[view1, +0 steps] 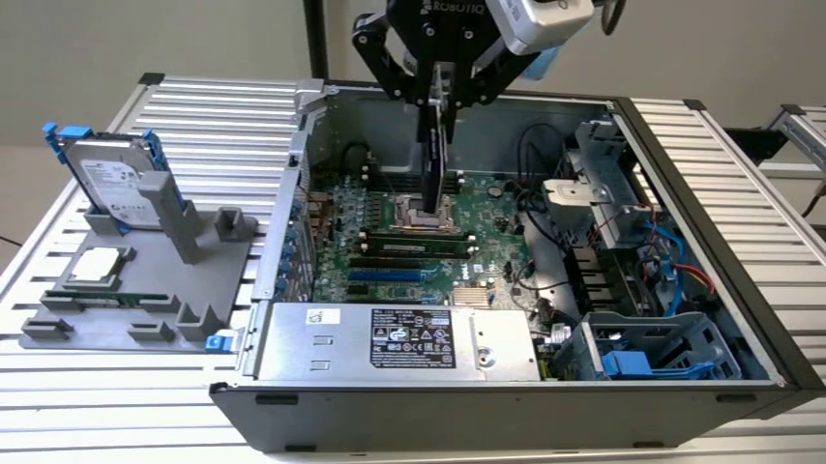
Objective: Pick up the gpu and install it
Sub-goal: 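Pick up the gpu and move the gpu toward the slot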
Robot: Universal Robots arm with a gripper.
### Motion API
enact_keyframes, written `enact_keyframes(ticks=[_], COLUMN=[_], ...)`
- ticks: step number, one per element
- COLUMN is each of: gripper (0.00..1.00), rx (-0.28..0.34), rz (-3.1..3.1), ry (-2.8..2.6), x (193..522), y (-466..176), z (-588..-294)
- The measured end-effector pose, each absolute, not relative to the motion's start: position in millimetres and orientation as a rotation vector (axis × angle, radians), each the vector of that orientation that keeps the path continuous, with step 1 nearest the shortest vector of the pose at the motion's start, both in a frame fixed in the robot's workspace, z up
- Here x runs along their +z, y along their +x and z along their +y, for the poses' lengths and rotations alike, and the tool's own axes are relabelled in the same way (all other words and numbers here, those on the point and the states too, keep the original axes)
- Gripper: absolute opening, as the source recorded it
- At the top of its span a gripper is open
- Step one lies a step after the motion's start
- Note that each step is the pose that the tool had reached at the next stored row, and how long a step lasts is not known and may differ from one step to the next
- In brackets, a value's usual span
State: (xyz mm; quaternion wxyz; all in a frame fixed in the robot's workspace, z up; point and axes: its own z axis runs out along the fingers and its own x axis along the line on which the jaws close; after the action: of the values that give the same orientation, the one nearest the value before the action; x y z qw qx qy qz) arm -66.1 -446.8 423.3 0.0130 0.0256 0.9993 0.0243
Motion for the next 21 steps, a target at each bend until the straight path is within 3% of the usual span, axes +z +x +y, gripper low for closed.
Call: enact_keyframes(ticks=[21], gripper=[0.0], rx=[0.076], rz=[3.114], ry=[0.08], x=[423], y=[-44], z=[-447])
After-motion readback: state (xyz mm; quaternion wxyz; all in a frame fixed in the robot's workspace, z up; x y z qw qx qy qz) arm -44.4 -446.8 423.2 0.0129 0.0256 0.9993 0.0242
